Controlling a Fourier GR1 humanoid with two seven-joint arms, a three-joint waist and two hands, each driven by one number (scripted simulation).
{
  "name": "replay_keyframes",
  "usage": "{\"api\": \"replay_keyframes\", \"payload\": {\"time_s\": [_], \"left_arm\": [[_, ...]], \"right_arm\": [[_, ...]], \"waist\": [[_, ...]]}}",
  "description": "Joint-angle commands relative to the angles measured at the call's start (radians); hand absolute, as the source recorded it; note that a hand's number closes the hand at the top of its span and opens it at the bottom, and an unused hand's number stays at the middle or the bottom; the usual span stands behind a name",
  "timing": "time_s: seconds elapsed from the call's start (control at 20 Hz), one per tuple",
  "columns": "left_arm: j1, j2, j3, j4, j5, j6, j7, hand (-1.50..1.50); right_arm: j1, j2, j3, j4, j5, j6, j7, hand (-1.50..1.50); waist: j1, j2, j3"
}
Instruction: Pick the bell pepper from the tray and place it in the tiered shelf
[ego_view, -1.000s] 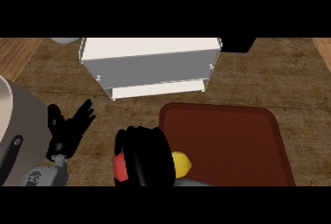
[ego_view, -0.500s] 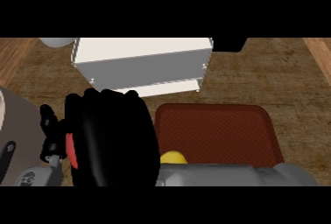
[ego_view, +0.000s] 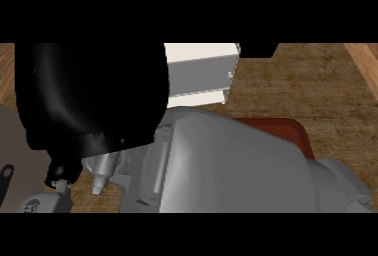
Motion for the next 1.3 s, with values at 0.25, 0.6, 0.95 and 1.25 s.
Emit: {"api": "replay_keyframes", "payload": {"time_s": [0.25, 0.6, 0.95, 1.25], "left_arm": [[-0.007, 0.010, 0.026, 0.010, 0.023, -0.026, 0.030, 0.00], [0.001, -0.010, 0.000, -0.055, -0.007, 0.005, 0.064, 0.00], [0.040, -0.004, 0.018, -0.022, -0.023, -0.011, -0.001, 0.00], [0.069, -0.020, -0.007, -0.079, -0.022, -0.021, 0.043, 0.00]], "right_arm": [[-0.225, 0.002, -0.220, 0.266, 0.000, 0.081, 0.024, 1.50], [-0.219, -0.040, -0.315, 0.506, -0.066, 0.119, -0.246, 1.50], [-0.277, -0.002, -0.325, 0.729, -0.002, 0.067, -0.375, 1.50], [-0.248, 0.010, -0.312, 0.827, 0.017, -0.050, -0.465, 1.50]], "waist": [[-0.007, 0.007, -0.002], [0.002, 0.012, -0.002], [0.012, 0.016, -0.003], [0.015, 0.014, -0.002]]}}
